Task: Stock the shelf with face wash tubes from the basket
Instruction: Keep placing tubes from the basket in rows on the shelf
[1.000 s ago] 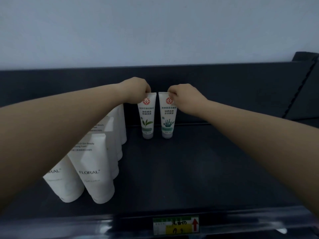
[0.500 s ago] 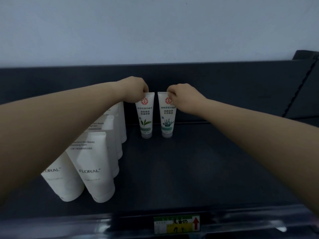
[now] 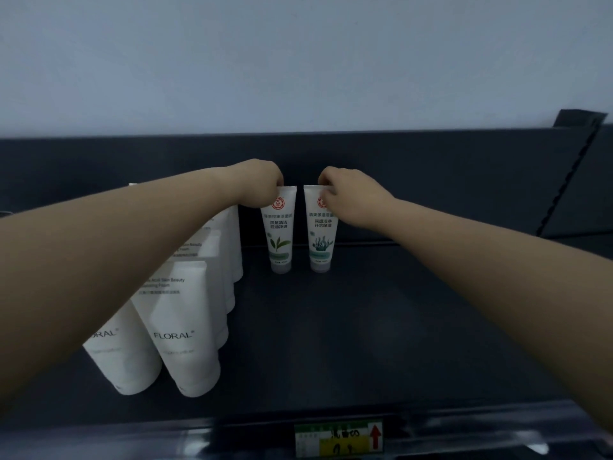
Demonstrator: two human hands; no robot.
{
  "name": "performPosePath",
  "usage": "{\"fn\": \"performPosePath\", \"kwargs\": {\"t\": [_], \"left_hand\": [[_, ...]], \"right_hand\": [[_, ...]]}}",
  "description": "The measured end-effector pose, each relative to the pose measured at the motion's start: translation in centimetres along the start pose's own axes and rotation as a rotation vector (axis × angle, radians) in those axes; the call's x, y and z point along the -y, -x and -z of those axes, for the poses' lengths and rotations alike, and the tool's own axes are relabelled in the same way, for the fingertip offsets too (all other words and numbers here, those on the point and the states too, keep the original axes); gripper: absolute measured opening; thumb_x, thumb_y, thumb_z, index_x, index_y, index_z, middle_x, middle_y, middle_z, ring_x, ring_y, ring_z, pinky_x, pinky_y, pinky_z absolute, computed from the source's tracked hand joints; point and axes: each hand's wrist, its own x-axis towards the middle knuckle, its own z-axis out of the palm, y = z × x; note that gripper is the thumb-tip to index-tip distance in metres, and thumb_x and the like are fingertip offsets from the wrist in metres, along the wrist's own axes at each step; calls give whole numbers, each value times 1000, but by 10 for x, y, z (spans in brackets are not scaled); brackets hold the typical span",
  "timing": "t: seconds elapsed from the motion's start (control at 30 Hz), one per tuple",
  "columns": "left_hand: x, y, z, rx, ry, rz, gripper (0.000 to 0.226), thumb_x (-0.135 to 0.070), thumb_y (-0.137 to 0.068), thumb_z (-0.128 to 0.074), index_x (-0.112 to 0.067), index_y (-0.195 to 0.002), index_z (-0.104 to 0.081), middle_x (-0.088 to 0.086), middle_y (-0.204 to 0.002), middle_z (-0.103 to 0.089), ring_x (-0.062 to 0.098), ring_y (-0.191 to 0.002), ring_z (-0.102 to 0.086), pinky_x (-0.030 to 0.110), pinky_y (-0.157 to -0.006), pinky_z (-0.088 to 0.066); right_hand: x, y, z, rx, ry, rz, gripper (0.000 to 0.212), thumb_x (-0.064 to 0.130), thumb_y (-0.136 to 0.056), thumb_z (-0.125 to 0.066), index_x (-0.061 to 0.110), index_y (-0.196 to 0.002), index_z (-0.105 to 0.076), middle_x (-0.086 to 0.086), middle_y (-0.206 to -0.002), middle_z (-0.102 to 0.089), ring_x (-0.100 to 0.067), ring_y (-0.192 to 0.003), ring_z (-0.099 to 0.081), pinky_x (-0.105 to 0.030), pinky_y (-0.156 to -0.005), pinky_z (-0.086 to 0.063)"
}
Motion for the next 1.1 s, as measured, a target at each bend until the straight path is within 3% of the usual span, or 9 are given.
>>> {"fn": "performPosePath", "kwargs": {"t": [0.23, 0.33, 0.57, 0.83, 1.1], "left_hand": [[-6, 2, 0, -85, -35, -2, 36, -13, -95, -44, -3, -128, -52, 15, -126, -58, 30, -114, -55, 36, -91, -45], [-9, 8, 2, -154, -22, -35, 45, -18, -96, -46, -5, -138, -42, 15, -136, -48, 29, -121, -50, 35, -96, -43], [-18, 29, 1, -183, -40, -58, 47, -27, -94, -47, -8, -137, -39, 13, -139, -40, 30, -123, -46, 45, -102, -42], [-31, 65, 1, -264, -142, 16, 51, -35, -91, -50, -11, -136, -42, 10, -136, -46, 27, -122, -47, 41, -100, -42], [-59, 105, -3, -399, -248, 151, 50, -35, -88, -49, -12, -133, -46, 7, -140, -44, 25, -134, -37, 46, -115, -21]], "right_hand": [[6, 7, 3, -44, 105, 6, 35, 24, -98, -40, 9, -129, -46, -9, -128, -52, -27, -111, -53, -44, -91, -47], [7, 12, 4, -73, 138, 29, 44, 24, -98, -40, 11, -140, -36, -8, -141, -43, -26, -125, -45, -42, -100, -41], [13, 24, 0, -174, 208, 77, 53, 25, -98, -42, 9, -146, -27, -11, -155, -23, -25, -146, -16, -39, -116, -22], [25, 45, 3, -163, 192, 120, 58, 39, -99, -37, 16, -150, -19, -8, -160, -10, -24, -148, -2, -43, -119, -10], [34, 74, 9, -175, 116, 257, 60, 43, -99, -36, 15, -150, -22, -12, -160, -7, -28, -148, -4, -46, -119, -12]]}}
